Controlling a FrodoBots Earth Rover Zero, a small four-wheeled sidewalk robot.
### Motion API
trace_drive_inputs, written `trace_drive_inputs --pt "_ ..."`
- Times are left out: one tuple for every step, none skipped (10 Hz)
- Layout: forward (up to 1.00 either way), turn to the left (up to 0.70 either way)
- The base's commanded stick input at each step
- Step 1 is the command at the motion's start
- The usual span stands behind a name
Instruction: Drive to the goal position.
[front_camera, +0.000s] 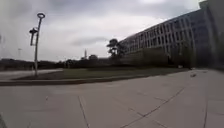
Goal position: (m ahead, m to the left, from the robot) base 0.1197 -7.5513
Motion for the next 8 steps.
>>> trace_drive_inputs --pt "0.70 -0.27" --pt "0.70 -0.27" --pt "0.70 -0.27" --pt "0.70 -0.27" --pt "0.70 -0.27" --pt "0.70 -0.27" --pt "0.70 -0.27" --pt "0.70 -0.27"
